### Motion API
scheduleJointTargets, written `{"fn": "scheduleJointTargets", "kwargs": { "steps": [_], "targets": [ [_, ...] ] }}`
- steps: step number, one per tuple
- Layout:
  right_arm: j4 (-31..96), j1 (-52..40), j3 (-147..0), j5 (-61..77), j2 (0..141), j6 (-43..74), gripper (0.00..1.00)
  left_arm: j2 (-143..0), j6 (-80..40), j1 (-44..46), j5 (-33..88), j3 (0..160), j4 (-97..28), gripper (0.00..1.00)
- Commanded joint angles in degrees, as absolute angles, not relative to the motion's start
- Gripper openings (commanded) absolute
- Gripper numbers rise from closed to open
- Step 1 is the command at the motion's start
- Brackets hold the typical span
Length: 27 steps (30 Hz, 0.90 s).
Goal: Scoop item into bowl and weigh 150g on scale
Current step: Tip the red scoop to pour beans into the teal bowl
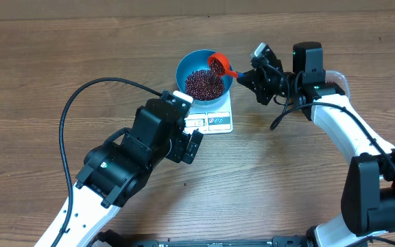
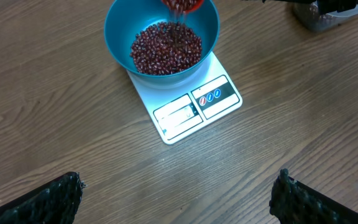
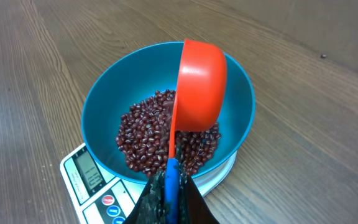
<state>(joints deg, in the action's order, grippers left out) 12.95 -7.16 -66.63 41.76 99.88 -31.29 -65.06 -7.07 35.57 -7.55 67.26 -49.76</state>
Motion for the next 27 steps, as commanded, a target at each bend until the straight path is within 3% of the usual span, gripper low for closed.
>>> {"fn": "scheduleJointTargets", "kwargs": {
  "steps": [1, 27],
  "targets": [
    [12.5, -7.4, -66.7, 42.7, 100.0, -37.5, 0.04, -65.3, -6.2, 35.3, -8.1, 67.7, -49.7, 0.99],
    [11.7, -7.4, -66.7, 42.7, 100.0, -44.6, 0.04, -65.3, -6.2, 35.3, -8.1, 67.7, -49.7, 0.99]
  ]
}}
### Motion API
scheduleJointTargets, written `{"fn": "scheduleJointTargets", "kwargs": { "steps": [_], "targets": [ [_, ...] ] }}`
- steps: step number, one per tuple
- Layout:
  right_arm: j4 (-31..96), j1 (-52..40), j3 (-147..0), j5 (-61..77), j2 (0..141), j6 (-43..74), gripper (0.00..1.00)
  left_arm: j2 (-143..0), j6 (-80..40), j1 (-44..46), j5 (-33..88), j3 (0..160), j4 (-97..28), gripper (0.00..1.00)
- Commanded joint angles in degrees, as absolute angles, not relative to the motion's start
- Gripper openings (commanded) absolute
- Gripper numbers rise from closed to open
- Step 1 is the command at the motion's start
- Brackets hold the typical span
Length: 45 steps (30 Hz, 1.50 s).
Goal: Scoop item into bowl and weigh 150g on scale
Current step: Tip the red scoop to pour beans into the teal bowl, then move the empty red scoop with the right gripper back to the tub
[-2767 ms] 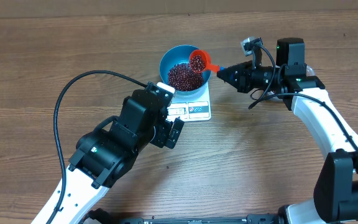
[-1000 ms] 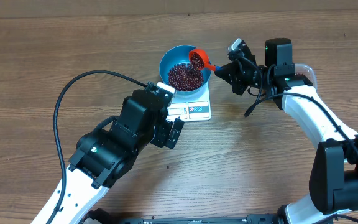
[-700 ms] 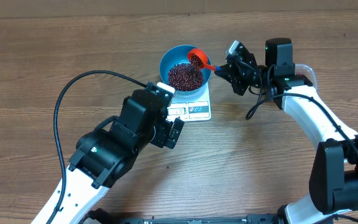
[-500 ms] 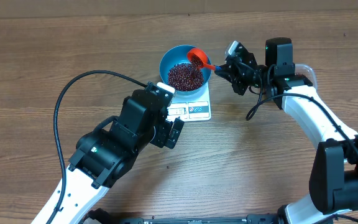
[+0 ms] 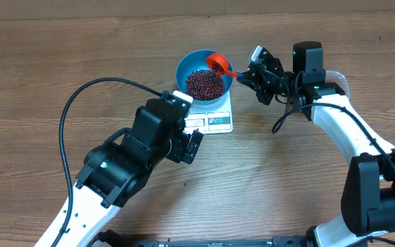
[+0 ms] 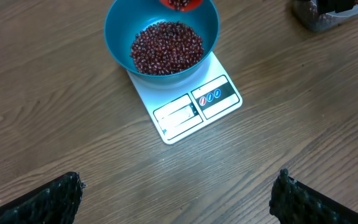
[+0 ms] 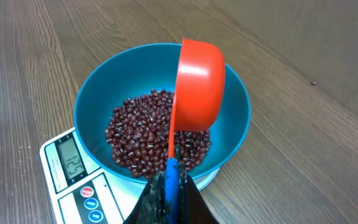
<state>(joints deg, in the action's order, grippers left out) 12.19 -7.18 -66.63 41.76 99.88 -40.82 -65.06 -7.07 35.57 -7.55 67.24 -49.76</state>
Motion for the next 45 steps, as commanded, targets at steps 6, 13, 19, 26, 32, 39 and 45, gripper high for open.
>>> {"fn": "scheduleJointTargets", "kwargs": {
  "steps": [6, 13, 19, 26, 32, 39, 45],
  "targets": [
    [10.8, -7.4, -66.7, 42.7, 100.0, -56.5, 0.04, -65.3, -6.2, 35.3, -8.1, 67.7, -49.7, 1.0],
    [8.8, -7.4, -66.7, 42.6, 100.0, -64.0, 0.04, -65.3, -6.2, 35.3, -8.1, 67.7, -49.7, 1.0],
    [7.2, -7.4, -66.7, 42.7, 99.8, -63.3, 0.04, -65.3, -6.2, 35.3, -8.1, 67.7, -49.7, 1.0],
    [4.4, -7.2, -66.7, 41.1, 95.4, -50.0, 0.04, -65.3, -6.2, 35.3, -8.1, 67.7, -49.7, 0.99],
    [12.8, -7.0, -66.7, 27.8, 89.8, -42.8, 0.04, -65.3, -6.2, 35.3, -8.1, 67.7, -49.7, 1.0],
    [29.8, -7.0, -66.7, 6.8, 82.4, -39.6, 0.04, -65.3, -6.2, 35.3, -8.1, 67.7, -49.7, 0.99],
    [33.6, -6.4, -66.7, -4.9, 80.0, -32.3, 0.04, -65.3, -6.2, 35.3, -8.1, 67.7, -49.7, 1.0]
  ]
}}
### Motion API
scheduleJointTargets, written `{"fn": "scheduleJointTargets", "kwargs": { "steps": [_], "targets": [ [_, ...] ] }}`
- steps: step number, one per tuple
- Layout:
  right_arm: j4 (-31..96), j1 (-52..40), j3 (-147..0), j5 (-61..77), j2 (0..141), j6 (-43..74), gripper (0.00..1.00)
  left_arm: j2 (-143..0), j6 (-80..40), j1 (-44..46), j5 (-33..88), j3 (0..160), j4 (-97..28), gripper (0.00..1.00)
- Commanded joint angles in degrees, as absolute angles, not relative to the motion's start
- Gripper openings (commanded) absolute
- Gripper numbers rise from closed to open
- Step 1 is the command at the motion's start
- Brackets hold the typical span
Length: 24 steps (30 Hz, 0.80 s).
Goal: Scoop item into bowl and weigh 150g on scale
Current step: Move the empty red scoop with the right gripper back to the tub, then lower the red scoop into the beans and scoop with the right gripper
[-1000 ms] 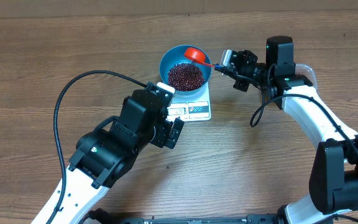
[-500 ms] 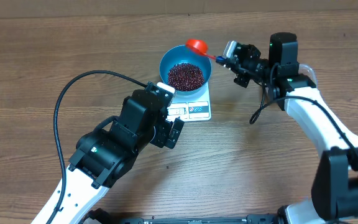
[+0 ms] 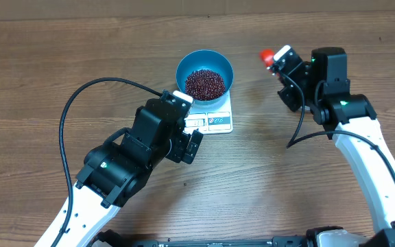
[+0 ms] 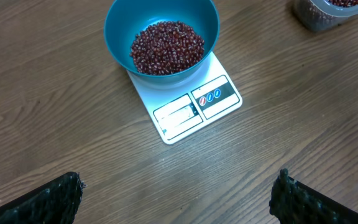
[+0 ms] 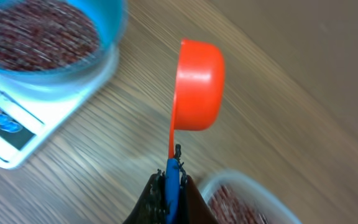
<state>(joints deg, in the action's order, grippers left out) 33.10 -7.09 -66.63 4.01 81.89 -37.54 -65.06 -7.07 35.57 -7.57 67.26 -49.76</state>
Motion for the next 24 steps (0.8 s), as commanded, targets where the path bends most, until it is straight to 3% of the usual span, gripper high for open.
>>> {"fn": "scheduleJointTargets", "kwargs": {
  "steps": [1, 8, 15, 24],
  "targets": [
    [33.9, -5.9, -66.7, -6.0, 80.0, -30.7, 0.04, -65.3, -6.2, 35.3, -8.1, 67.7, -49.7, 0.99],
    [40.0, 3.5, -66.7, -6.5, 80.1, -17.8, 0.04, -65.3, -6.2, 35.3, -8.1, 67.7, -49.7, 0.99],
    [44.4, 11.0, -66.7, 1.6, 80.7, -17.3, 0.04, -65.3, -6.2, 35.3, -8.1, 67.7, -49.6, 0.99],
    [44.3, 11.3, -65.6, 4.9, 85.7, -17.3, 0.04, -65.3, -6.2, 35.3, -8.1, 67.7, -49.7, 0.99]
  ]
}}
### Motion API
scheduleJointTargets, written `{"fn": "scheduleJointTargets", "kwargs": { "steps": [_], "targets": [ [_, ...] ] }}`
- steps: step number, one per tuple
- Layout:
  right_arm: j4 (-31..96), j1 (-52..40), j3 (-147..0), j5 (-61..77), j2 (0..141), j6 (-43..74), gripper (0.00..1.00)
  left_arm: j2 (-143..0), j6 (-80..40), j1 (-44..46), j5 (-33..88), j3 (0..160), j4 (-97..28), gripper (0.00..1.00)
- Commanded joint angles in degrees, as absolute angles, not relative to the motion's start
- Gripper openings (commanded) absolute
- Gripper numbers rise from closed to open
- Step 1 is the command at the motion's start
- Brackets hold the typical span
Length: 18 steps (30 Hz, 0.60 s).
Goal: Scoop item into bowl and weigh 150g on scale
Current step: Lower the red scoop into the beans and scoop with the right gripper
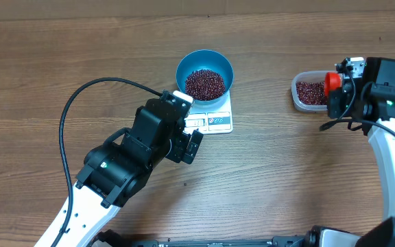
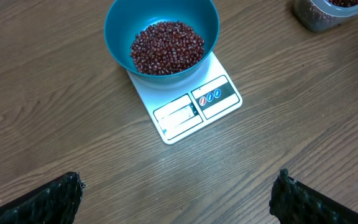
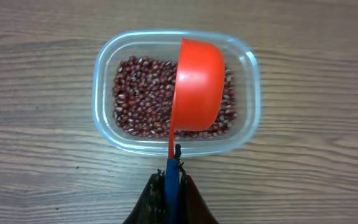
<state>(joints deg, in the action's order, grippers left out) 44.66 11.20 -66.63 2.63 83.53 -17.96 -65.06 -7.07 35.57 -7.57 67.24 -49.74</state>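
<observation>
A blue bowl (image 1: 204, 74) (image 2: 161, 37) holding a heap of red beans rests on the white scale (image 1: 211, 121) (image 2: 188, 109). At the right stands a clear tub of red beans (image 1: 308, 91) (image 3: 176, 102). Over that tub hangs an orange scoop (image 3: 199, 84) (image 1: 332, 81) with a blue handle, and my right gripper (image 3: 171, 186) is shut on the handle. The scoop's back faces the wrist camera, so its inside is hidden. My left gripper (image 2: 179, 199) is open above bare wood, in front of the scale.
The tabletop (image 1: 60, 62) is brown wood. My left arm (image 1: 129, 165) and its black cable (image 1: 67, 116) lie over the front left. The right arm runs down the right edge.
My right gripper has carried the orange scoop further right, from between the bowl and the tub to over the clear tub. The left gripper, bowl and scale have not moved.
The scoop was first tipped over the blue bowl with beans falling from it. It then hung over the bowl's rim. After that it was clear of the bowl to the right, and now it is over the bean tub.
</observation>
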Motion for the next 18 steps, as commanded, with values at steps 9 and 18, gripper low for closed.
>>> {"fn": "scheduleJointTargets", "kwargs": {
  "steps": [9, 18],
  "targets": [
    [40.3, 11.3, -65.6, 5.3, 91.0, -16.6, 0.04, -65.3, -6.2, 35.3, -8.1, 67.7, -49.7, 1.0],
    [38.6, 11.3, -65.6, 5.3, 91.0, -15.0, 0.16, -65.3, -6.2, 35.3, -8.1, 67.7, -49.7, 1.0]
  ]
}}
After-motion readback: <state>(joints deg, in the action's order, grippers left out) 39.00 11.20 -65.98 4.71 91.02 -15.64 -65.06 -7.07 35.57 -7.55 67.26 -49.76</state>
